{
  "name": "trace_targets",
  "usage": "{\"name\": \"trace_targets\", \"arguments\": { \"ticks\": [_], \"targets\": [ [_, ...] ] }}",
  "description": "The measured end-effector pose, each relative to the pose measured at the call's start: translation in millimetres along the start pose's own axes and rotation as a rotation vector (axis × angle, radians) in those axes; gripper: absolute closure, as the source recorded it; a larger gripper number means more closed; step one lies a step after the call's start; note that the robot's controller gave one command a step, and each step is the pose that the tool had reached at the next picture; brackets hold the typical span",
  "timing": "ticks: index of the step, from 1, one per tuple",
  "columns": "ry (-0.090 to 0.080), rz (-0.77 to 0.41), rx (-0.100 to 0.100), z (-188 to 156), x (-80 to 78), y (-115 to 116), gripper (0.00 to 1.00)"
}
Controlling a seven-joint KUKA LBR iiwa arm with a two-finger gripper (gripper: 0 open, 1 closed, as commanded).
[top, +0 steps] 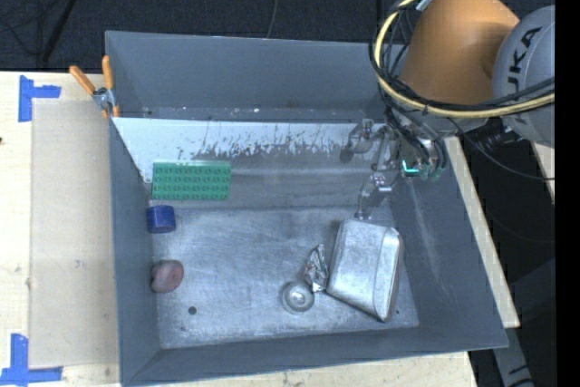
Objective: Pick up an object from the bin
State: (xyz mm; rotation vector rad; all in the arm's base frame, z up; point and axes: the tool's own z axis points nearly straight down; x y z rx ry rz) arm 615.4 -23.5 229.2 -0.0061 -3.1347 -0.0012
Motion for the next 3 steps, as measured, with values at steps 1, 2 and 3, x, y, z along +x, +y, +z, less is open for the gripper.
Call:
{"name": "trace_targets", "arguments": {
  "ticks": [1,2,3],
  "targets": [
    [-0.001,-0.094,0.0,155,65.8,36,0.0],
    [-0.008,-0.094,0.001,151,63.1,36,1.0],
    [-0.015,-0.143,0.001,13,67.2,37,1.0]
  ]
}}
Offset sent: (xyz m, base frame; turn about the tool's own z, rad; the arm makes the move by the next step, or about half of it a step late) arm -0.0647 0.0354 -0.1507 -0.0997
